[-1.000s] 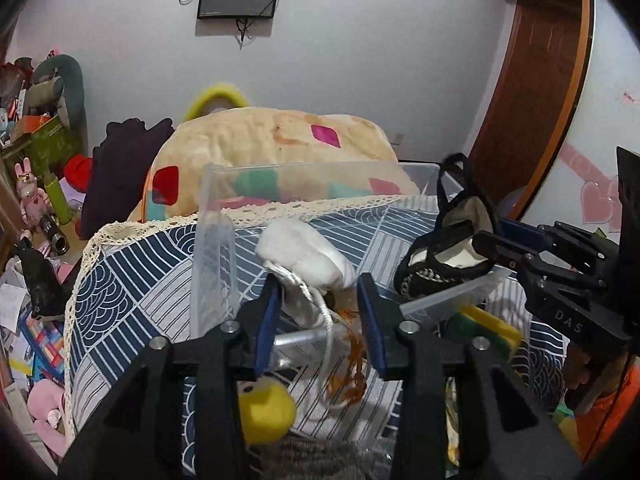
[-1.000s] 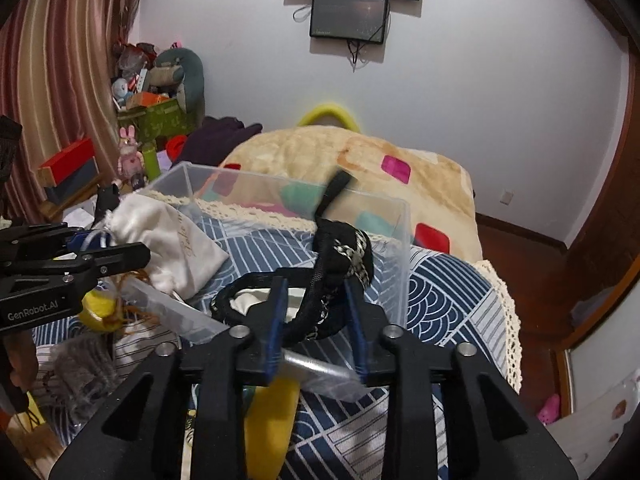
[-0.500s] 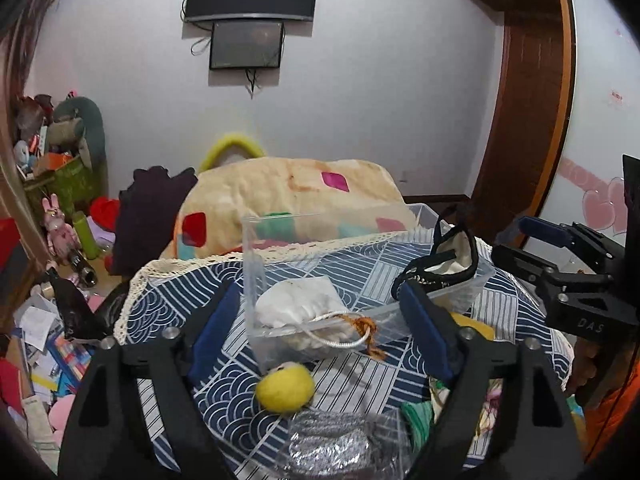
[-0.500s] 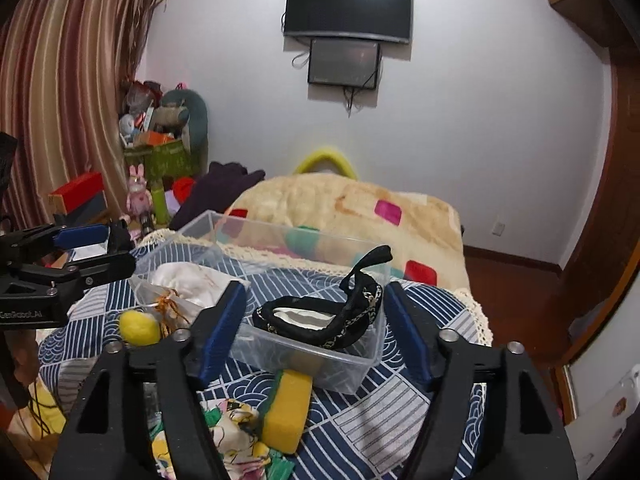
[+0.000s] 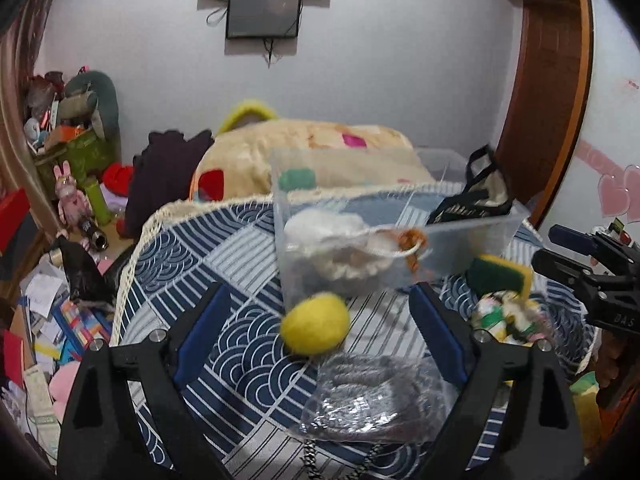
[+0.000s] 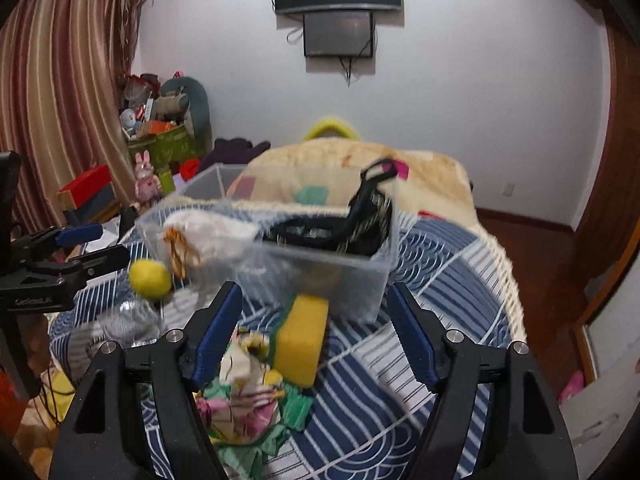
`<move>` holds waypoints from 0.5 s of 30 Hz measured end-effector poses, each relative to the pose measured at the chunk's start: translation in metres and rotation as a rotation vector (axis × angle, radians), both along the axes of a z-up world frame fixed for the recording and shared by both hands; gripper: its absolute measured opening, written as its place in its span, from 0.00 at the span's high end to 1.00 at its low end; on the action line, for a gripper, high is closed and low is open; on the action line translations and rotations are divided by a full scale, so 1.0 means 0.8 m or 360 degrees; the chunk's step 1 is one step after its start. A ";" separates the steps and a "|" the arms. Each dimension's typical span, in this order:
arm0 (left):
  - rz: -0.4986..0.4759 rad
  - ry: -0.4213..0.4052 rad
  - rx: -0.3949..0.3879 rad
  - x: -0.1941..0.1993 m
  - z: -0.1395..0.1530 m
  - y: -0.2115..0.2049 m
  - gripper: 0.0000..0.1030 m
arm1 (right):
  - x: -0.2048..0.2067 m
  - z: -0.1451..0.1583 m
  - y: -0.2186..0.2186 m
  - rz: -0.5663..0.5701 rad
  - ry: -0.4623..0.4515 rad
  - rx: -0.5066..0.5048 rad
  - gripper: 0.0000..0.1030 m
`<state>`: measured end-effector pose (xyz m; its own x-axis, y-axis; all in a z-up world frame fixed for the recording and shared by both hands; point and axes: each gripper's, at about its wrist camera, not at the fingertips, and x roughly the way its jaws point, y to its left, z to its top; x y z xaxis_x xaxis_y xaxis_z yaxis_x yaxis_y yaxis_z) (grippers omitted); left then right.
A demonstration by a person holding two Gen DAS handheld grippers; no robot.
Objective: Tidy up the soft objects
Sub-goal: 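Grasp the yellow felt ball with the left tool while the right tool grasps the yellow-green sponge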
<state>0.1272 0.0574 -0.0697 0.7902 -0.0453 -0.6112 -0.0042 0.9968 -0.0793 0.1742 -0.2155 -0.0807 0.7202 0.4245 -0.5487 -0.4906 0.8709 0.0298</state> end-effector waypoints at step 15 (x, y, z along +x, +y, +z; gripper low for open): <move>-0.0003 0.0156 -0.0051 0.025 -0.048 0.008 0.35 | 0.011 -0.040 -0.006 0.0051 0.0232 0.0085 0.72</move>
